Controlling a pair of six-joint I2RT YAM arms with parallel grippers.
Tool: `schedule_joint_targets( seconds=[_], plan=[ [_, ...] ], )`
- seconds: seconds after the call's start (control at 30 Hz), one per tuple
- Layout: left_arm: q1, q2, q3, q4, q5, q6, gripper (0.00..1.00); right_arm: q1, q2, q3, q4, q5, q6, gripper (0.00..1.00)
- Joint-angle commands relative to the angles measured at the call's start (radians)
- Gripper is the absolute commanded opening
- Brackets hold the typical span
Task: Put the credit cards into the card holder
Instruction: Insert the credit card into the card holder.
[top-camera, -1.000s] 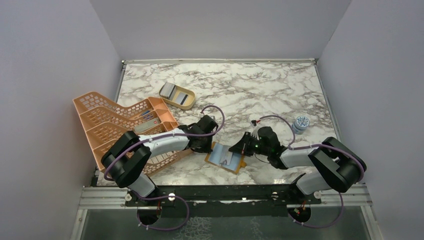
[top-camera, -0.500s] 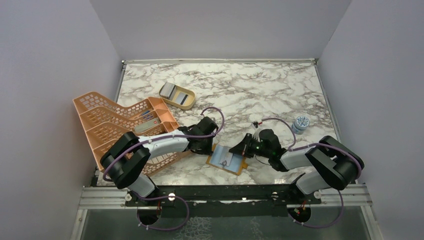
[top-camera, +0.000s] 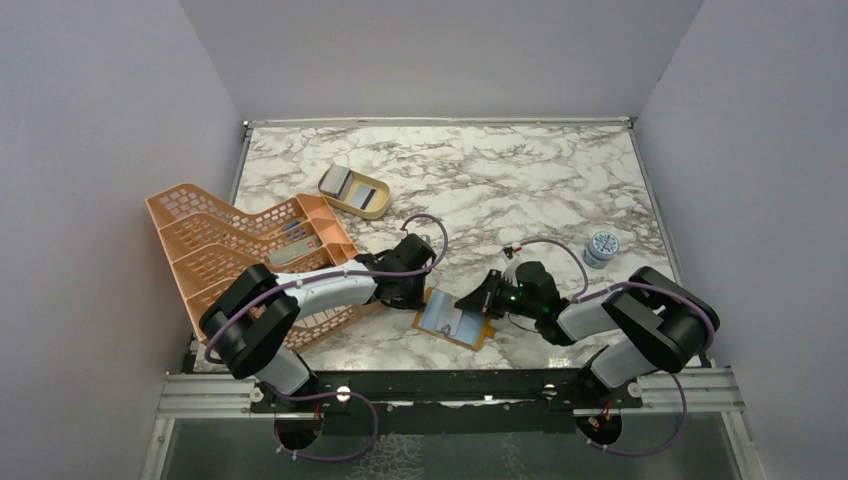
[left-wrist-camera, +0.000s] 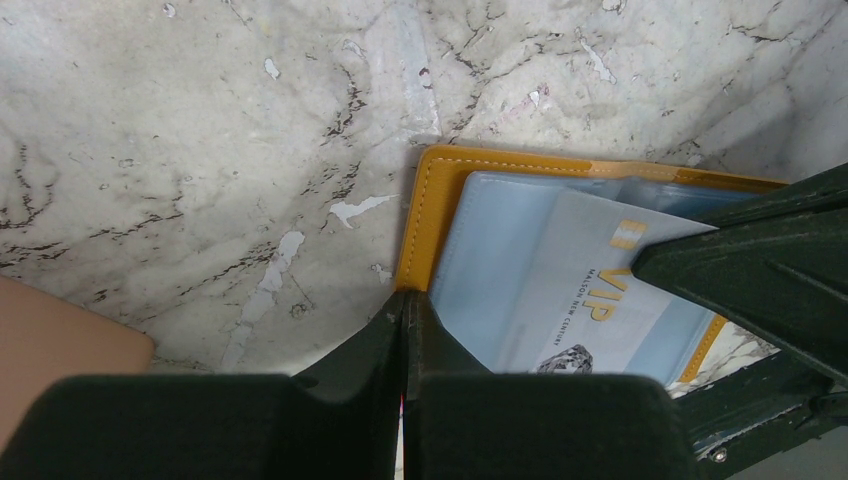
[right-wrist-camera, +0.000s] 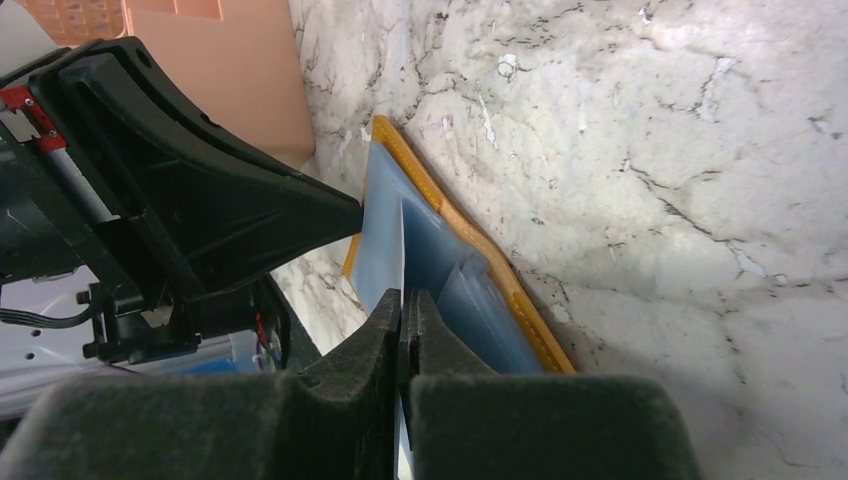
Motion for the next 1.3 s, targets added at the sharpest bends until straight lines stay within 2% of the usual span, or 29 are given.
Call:
schedule_joint_targets(
  seconds=[0.0,0.43,0.47,0.6,0.73,0.83,1.0,1.27],
  plan=[
    [-0.012,0.0,-0.04,-0.018,0.031,-0.01,0.04,0.018,0.008,-0.005,0.022,0.019,0.002,0.01],
    [-0.019,-0.033,-0.069,-0.001,0.052,-0.033,0.04,0.031,0.031,0.0,0.036,0.068,0.025,0.01],
    [-0.019,-0.037,-0.073,0.001,0.053,-0.036,0.04,0.03,0.029,0.0,0.03,0.067,0.024,0.03],
    [-0.024,-0.039,-0.077,0.006,0.058,-0.041,0.04,0.03,-0.045,0.01,-0.089,0.07,0.001,0.24],
    [-0.027,-0.044,-0.081,0.011,0.059,-0.045,0.04,0.03,-0.191,0.079,-0.424,0.139,-0.071,0.35],
    [-0.031,-0.048,-0.085,0.016,0.062,-0.048,0.04,0.031,-0.278,0.109,-0.574,0.16,-0.114,0.4],
    [-0.035,-0.054,-0.096,0.036,0.076,-0.056,0.04,0.047,-0.317,0.111,-0.655,0.148,-0.109,0.46],
    [-0.037,-0.06,-0.105,0.057,0.088,-0.055,0.04,0.12,-0.253,0.144,-0.659,0.195,-0.083,0.47]
  ],
)
